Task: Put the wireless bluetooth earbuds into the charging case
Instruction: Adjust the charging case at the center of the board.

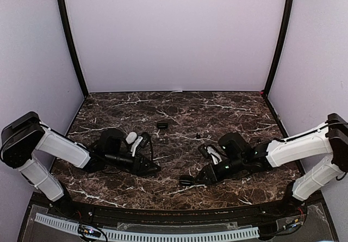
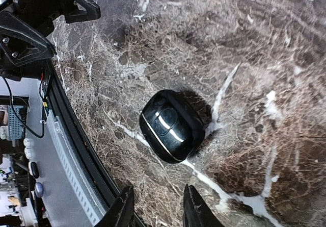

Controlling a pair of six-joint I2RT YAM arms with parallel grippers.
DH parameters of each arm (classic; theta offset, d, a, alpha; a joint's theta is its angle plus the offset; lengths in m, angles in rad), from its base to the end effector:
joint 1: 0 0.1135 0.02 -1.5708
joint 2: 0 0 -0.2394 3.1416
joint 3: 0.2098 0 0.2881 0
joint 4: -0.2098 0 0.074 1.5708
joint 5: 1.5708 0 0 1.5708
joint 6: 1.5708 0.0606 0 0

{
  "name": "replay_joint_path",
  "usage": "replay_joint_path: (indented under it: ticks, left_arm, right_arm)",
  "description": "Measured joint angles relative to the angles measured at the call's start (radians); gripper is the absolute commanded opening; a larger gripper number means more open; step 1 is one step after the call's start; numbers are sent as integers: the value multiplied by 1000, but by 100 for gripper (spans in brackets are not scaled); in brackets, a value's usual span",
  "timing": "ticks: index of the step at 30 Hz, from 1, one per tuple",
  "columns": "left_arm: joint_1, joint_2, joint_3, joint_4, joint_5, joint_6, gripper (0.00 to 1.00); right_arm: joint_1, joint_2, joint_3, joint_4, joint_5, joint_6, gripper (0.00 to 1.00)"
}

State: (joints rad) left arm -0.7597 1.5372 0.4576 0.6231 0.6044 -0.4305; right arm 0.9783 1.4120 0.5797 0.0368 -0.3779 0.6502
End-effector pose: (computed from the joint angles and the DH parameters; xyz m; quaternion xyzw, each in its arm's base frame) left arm 0.2003 -0.2378 0.0780 0.2880 0.7736 -0.4922 0.2764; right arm 0.1531 0.2675 0.0888 -0.2185 0.8855 0.3894 0.1284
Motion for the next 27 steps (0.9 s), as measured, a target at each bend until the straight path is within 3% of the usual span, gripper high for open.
replay_joint_path:
  ticks: [6,20,27]
  left_arm:
    - [0,15,0,37,16,-5,66]
    - [-2,19,0,55,29,-8,66]
    - [-2,42,0,56,35,-7,65]
  right_arm:
    - [0,87,-10,85,-44,66,25]
    - [-27,254,66,166,-61,88,28]
    - [-32,323,135,188,-75,68,38]
